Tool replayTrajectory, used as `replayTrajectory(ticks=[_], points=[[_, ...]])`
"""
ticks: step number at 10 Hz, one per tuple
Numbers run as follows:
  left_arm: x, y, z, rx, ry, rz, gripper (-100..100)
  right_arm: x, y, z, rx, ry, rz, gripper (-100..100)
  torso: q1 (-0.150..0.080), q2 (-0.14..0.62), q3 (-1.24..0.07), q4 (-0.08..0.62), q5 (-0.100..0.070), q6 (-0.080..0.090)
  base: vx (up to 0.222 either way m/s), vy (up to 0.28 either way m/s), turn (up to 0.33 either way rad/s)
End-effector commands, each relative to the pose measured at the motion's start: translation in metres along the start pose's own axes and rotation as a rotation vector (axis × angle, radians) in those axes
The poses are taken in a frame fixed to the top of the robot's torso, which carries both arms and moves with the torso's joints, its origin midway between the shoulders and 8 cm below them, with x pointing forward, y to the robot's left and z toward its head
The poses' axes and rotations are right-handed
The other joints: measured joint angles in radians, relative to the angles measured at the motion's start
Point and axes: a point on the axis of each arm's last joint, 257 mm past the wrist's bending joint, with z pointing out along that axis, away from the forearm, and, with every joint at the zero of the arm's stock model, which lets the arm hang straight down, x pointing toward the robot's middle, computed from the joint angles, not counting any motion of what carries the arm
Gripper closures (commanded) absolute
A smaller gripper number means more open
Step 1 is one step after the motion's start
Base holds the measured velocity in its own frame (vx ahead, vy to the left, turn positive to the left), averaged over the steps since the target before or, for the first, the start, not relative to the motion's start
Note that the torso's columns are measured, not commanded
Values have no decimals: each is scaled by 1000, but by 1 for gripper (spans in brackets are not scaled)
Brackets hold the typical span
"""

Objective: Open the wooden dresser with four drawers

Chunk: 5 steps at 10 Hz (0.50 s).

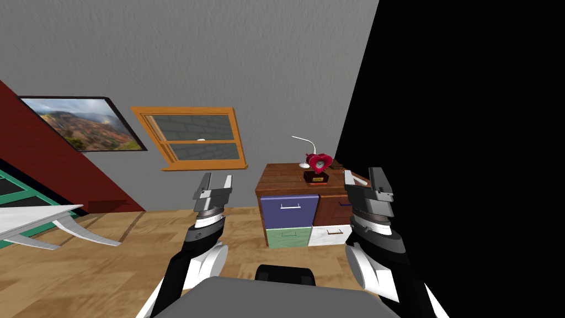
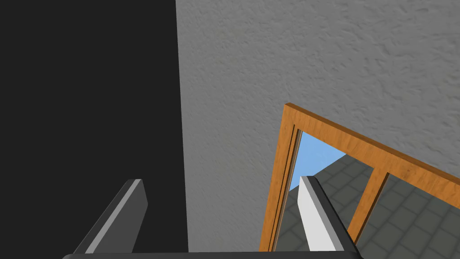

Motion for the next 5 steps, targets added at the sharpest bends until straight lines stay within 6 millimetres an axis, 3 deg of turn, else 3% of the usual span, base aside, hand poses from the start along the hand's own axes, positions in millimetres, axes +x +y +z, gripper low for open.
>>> replayTrajectory(ticks=[1, 5], points=[[0, 0, 0, 0, 0, 0, 0, 0, 0, 0, 0, 0, 0, 0, 0, 41, -82, 41, 0, 0, 0, 0, 0], [0, 0, 0, 0, 0, 0, 0, 0, 0, 0, 0, 0, 0, 0, 0, 322, -644, 322, 0, 0, 0, 0, 0]])
